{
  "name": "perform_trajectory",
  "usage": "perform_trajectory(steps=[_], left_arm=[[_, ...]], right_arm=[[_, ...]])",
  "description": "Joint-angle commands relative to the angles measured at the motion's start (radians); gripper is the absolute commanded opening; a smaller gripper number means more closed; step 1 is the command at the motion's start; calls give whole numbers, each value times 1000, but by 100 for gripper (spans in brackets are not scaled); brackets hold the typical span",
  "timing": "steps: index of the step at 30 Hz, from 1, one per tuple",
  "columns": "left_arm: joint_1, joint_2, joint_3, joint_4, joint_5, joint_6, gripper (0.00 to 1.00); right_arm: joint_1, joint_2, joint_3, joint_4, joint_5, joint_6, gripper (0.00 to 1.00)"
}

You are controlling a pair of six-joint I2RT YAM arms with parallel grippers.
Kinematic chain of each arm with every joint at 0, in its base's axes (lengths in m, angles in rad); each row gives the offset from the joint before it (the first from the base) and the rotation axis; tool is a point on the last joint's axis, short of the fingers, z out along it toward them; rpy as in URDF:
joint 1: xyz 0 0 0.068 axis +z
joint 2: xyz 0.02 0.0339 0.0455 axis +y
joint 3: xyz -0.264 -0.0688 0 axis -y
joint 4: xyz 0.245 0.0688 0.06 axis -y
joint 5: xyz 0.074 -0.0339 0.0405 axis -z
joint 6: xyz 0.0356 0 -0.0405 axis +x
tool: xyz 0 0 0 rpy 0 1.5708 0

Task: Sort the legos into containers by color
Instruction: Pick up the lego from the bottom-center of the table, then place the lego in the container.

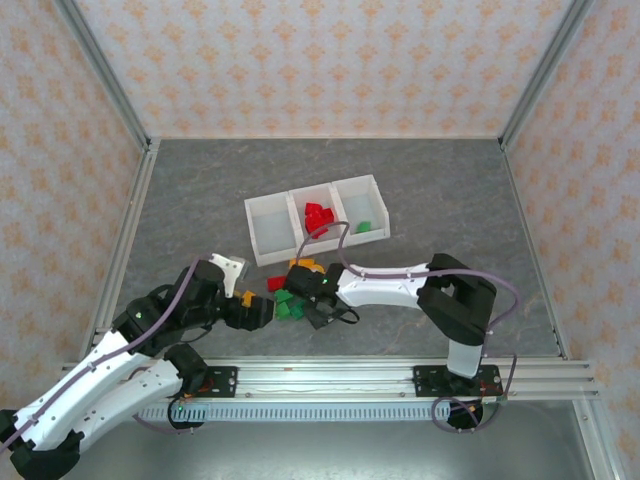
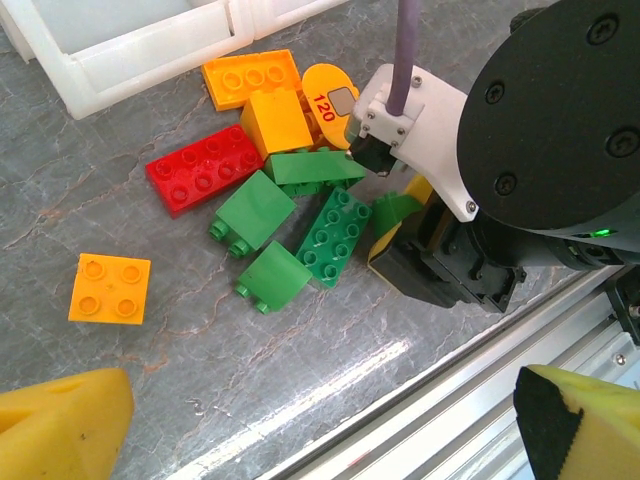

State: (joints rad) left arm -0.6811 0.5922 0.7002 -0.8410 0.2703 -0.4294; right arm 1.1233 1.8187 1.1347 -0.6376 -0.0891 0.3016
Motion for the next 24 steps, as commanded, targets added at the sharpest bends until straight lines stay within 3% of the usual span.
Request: perform_trajectory(steps=[1,8,11,15,19,24], left_arm=[[-8,-14,24,1,-32,-16,99],[-8,26,25,-2,-37,-20,99],[-9,65,43,-17,-34,-3,99],[-10,103,92,-12,-29,-2,98],[-11,118,143,60,-20,27,99],[-11,182,158,174,20,54,99]], right_arm=[[-13,-9,-20,16,85,-18,35],[-22,-146,-37,-46,145,-42,21],[-68,-269,-40,-74,170,-77,20],[-230,-430,-26,-45,137,-123,20],[-445,-509,-39,105,14,-183,21],[-630,-331,114,147,-93,-213,21]])
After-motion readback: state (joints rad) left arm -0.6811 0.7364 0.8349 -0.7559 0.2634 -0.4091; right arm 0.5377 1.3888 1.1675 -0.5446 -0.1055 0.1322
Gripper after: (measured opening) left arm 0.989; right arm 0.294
